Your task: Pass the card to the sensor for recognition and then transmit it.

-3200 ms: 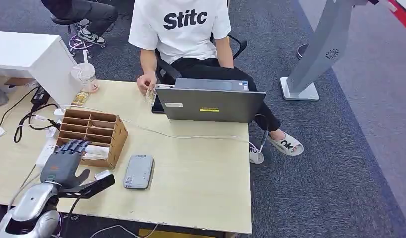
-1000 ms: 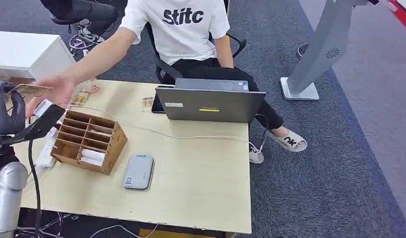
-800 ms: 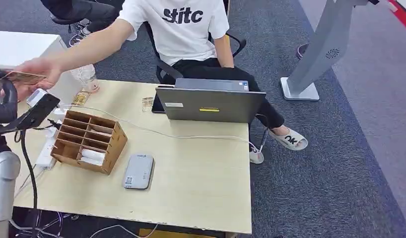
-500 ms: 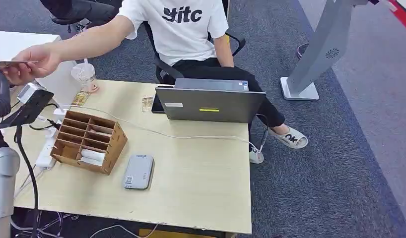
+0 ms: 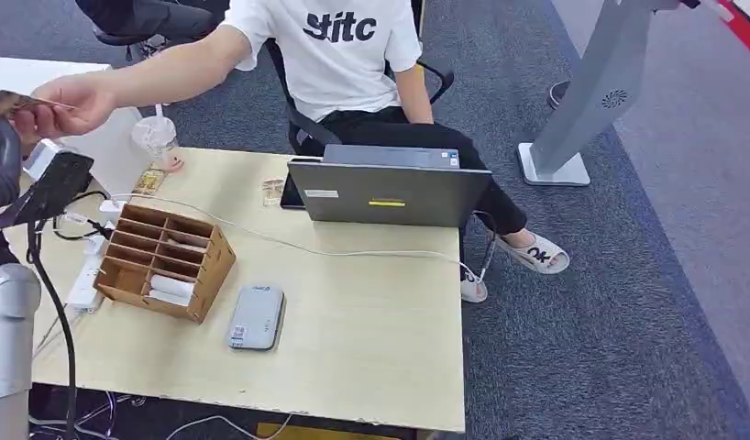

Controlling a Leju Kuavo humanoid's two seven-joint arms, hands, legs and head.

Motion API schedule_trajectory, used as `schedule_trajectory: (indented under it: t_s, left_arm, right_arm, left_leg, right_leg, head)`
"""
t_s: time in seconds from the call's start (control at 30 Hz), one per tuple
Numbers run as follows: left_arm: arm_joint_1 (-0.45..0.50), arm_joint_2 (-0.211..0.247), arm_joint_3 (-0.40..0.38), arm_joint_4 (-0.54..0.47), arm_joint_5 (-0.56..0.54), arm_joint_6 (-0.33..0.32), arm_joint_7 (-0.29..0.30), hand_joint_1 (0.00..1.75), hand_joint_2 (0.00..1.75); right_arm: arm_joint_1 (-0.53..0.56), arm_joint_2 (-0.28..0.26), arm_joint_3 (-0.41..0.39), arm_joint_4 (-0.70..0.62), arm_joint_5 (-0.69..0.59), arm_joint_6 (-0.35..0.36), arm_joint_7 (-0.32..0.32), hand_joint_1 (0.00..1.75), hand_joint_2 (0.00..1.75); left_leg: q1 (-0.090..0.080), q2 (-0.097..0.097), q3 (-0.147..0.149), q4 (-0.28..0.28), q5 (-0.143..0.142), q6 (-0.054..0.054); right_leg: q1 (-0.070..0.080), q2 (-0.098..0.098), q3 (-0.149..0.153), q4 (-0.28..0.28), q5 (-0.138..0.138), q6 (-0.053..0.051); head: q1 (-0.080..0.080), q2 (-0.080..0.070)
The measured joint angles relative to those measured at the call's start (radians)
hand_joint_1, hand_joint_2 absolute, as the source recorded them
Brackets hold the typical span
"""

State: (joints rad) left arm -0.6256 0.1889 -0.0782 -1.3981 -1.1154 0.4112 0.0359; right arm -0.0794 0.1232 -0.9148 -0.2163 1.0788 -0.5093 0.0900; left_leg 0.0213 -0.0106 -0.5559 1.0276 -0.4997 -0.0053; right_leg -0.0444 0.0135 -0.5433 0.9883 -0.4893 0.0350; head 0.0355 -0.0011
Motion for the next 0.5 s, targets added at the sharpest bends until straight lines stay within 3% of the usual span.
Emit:
schedule_trajectory:
  t_s: [0.2,0.5]
  left_arm:
    - [0.045,-0.015,0.006,-0.019,0.084,0.070,-0.061,0.00,1.75]
    - [0.404,-0.045,0.071,-0.216,0.293,0.208,-0.245,0.00,1.75]
  right_arm:
    - [0.000,0.004,0.000,0.000,-0.001,0.000,0.013,0.00,1.75]
    - [0.000,0.010,-0.012,0.000,-0.017,-0.009,0.004,0.00,1.75]
  left_leg:
    - [0.000,0.000,0.000,0.000,0.000,0.000]
    - [0.000,0.002,-0.001,-0.001,-0.002,0.000]
  right_leg:
    - [0.000,0.000,0.000,0.000,0.000,0.000]
    - [0.000,0.002,0.000,0.000,-0.001,0.000]
  head:
    - [0.000,0.000]
    - [0.000,0.000]
